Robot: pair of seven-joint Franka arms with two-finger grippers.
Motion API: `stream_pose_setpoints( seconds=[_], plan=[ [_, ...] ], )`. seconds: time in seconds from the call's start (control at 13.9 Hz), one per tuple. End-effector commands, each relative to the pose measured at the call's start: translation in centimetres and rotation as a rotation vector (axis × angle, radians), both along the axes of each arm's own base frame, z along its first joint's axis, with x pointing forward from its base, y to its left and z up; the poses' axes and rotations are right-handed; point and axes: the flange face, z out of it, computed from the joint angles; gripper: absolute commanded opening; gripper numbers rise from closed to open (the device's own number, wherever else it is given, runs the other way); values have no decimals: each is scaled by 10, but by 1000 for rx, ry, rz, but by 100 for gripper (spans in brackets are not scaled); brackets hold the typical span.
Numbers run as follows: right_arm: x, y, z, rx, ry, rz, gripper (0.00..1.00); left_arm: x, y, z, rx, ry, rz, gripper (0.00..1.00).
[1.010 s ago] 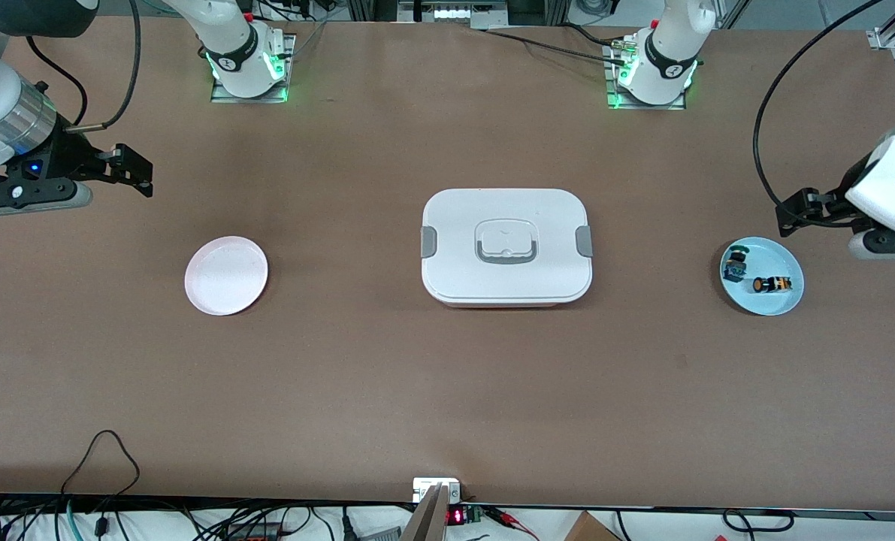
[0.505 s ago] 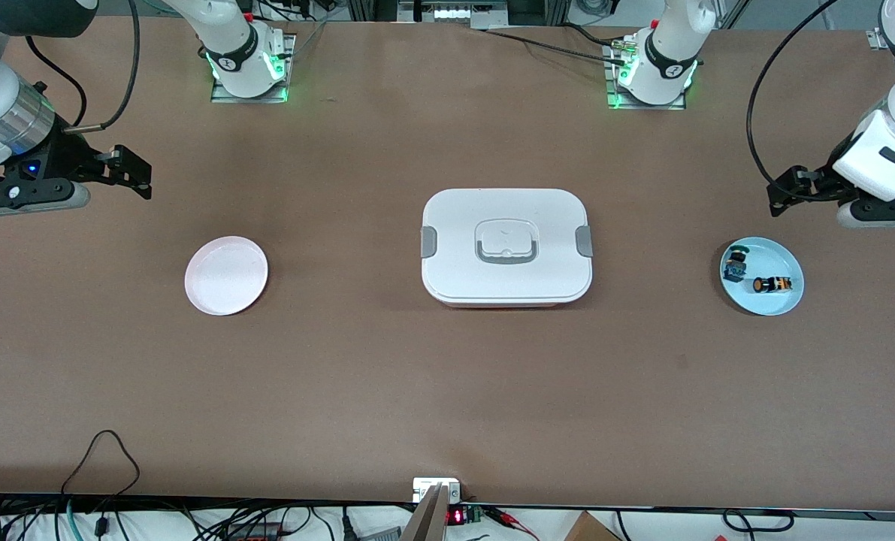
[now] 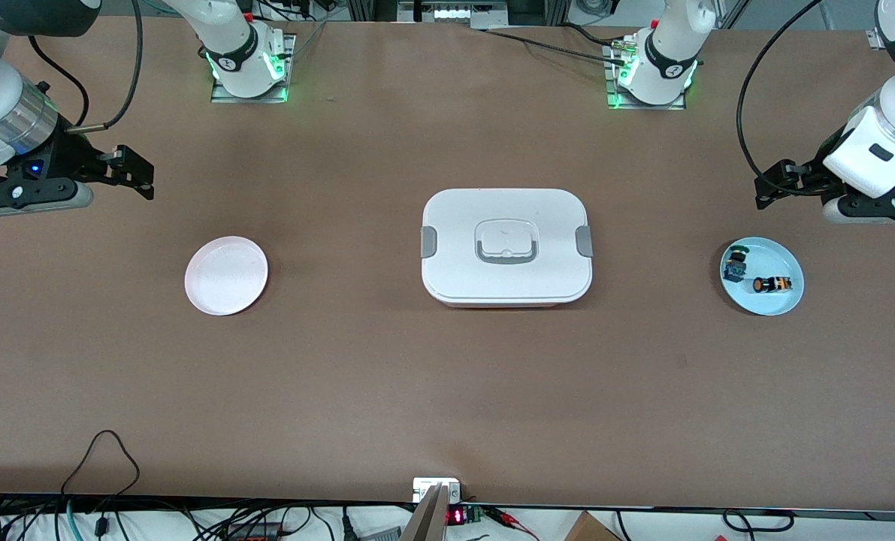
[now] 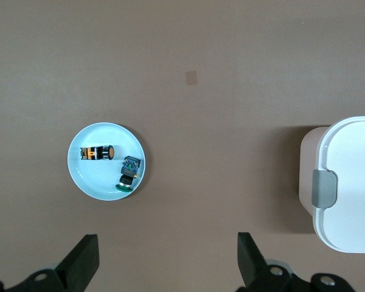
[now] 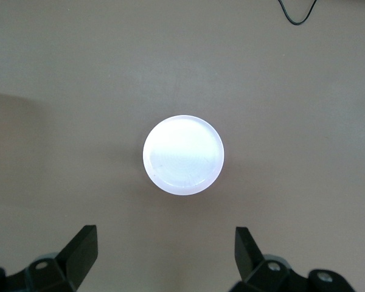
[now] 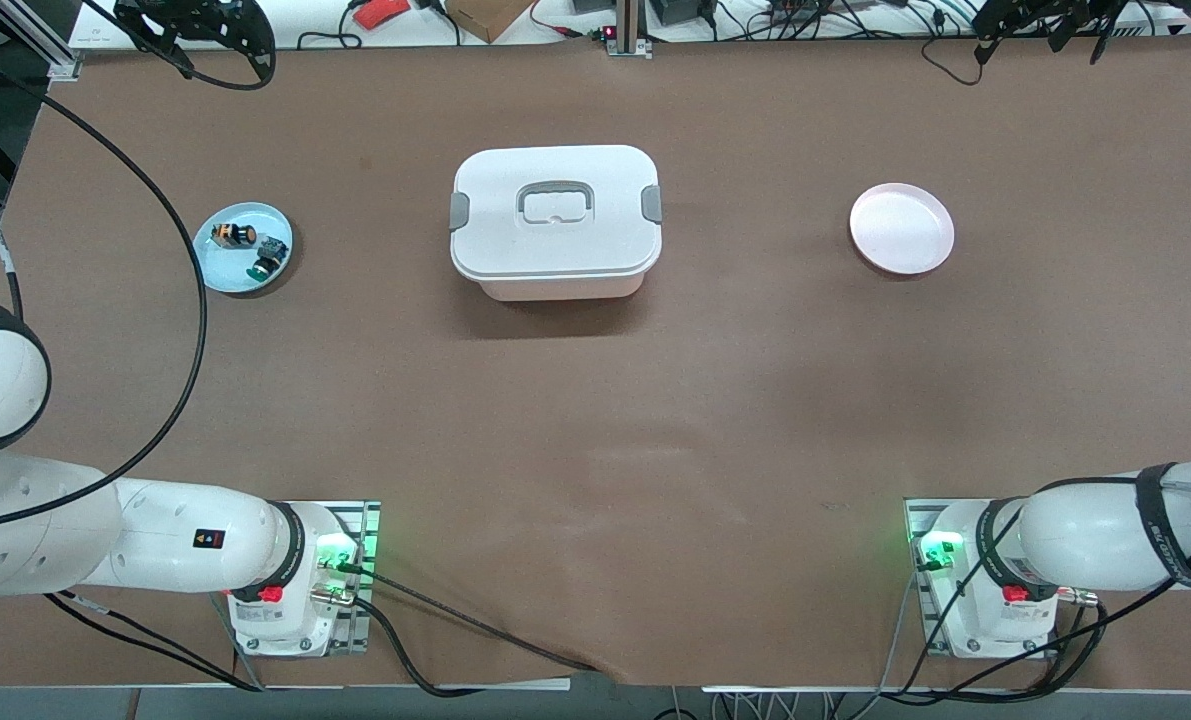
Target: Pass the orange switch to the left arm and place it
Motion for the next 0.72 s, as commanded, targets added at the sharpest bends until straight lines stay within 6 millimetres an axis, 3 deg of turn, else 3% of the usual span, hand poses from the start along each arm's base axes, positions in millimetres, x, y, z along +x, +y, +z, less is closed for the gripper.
stream_pose_setpoints(
  seconds=[0.0, 0.65],
  plan=[
    [0, 5, 4, 13, -7, 1, 100, -6, 2, 3, -23, 4, 2, 100],
    [-1, 6, 4, 12, -6, 3, 100, -1, 1, 4, -11, 16, -5, 100]
  ],
)
